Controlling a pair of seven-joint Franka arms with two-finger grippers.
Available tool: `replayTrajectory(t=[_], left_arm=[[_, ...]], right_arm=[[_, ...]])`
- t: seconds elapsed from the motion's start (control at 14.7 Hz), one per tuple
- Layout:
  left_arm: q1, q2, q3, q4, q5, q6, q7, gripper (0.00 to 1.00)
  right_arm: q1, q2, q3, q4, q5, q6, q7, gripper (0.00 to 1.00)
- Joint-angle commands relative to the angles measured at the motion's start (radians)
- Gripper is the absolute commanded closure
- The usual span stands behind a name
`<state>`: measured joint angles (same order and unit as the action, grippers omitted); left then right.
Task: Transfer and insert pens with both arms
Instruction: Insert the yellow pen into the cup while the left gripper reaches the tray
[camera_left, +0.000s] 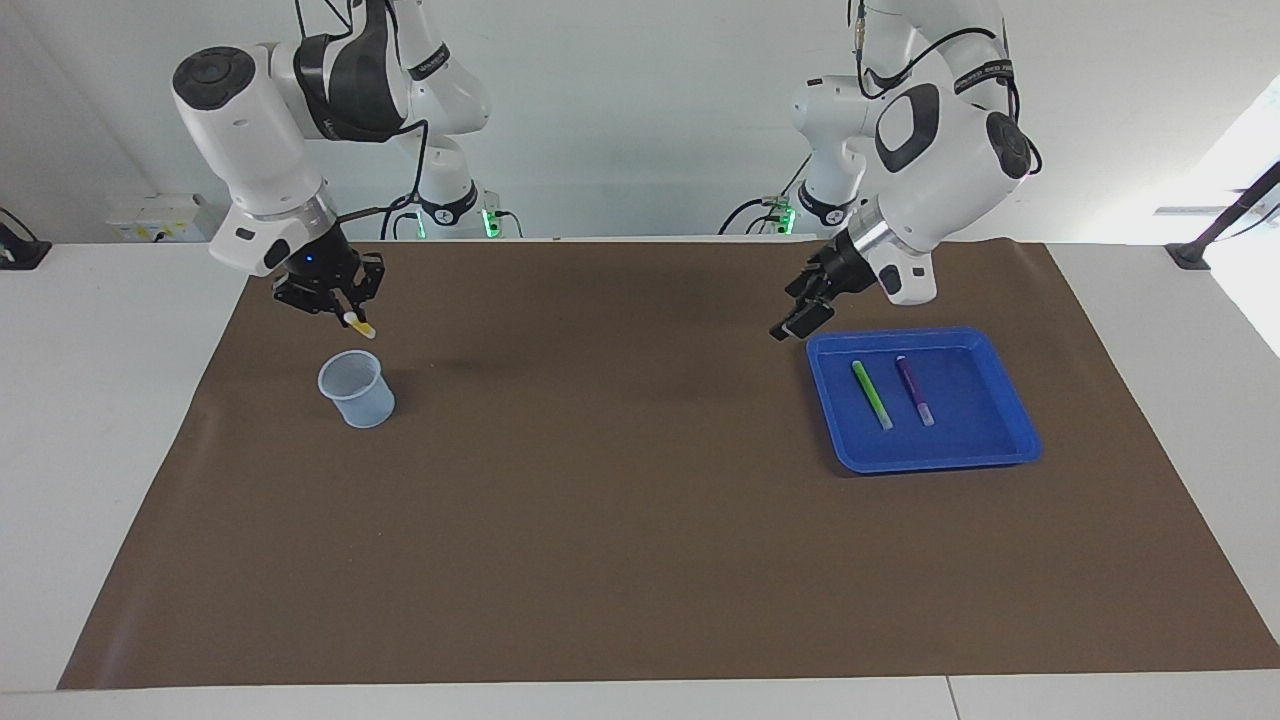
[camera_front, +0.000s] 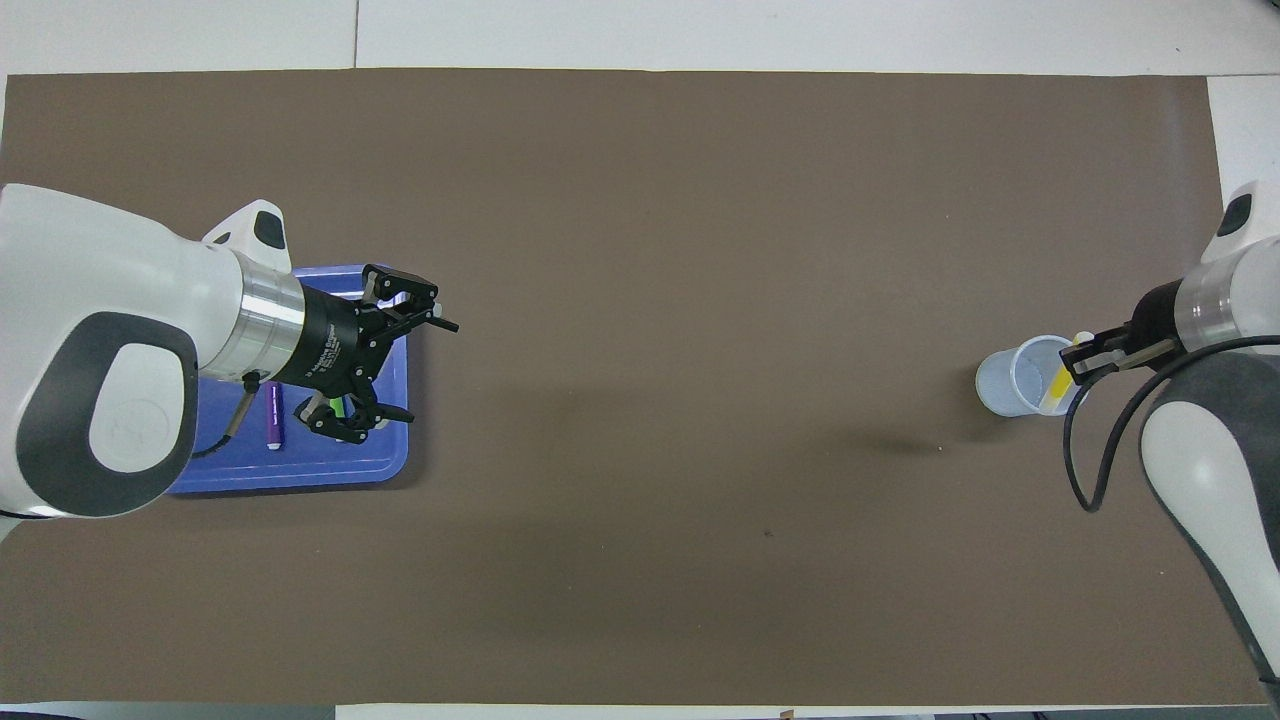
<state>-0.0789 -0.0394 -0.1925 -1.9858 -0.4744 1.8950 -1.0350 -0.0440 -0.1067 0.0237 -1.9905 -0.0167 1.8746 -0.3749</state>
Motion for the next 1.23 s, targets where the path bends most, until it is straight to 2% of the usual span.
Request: replayTrajectory(t=[0.0,0.27,0.48,0.61,0.68,0.82,0.89,0.95,1.16], left_arm=[[0.079,-0.022,-0.005,-0.038,0.113,-0.037,0.278,0.0],[0.125,0.015,-0.004,-0.065,0.339,-0.005,0.651,0.0],[0.203,0.056,-0.005,-0.103,0.445,0.106,0.953,0.0],[0.225,0.09,-0.004,-0.136,0.514,0.209,1.039,0.0],[0.235,0.098,-0.004,-0.165,0.542,0.276,1.068,0.0],[0.269,0.102,-0.004,-0.212,0.565,0.375,1.142,0.0],[0.278,0.105,-0.004,-0.223,0.565,0.403,1.173,0.0],[0.286,0.124,-0.004,-0.237,0.565,0.439,1.182,0.0],[0.288,0.154,-0.005,-0.281,0.565,0.545,1.176,0.0]], right_arm=[[-0.039,0.039,0.012,-0.024,-0.014,0.076,-0.065,1.0],[-0.048,0.064,0.012,-0.024,-0.026,0.117,-0.118,1.0],[-0.063,0.059,0.013,-0.065,-0.025,0.139,-0.114,1.0],[-0.076,0.042,0.013,-0.123,-0.023,0.159,-0.117,1.0],[-0.076,0.036,0.013,-0.136,-0.023,0.159,-0.117,0.79],[-0.074,0.035,0.013,-0.137,-0.025,0.153,-0.114,0.29],[-0.074,0.035,0.013,-0.139,-0.025,0.15,-0.114,0.11],[-0.074,0.033,0.013,-0.139,-0.023,0.149,-0.117,0.0],[-0.074,0.033,0.013,-0.139,-0.023,0.146,-0.117,0.0]])
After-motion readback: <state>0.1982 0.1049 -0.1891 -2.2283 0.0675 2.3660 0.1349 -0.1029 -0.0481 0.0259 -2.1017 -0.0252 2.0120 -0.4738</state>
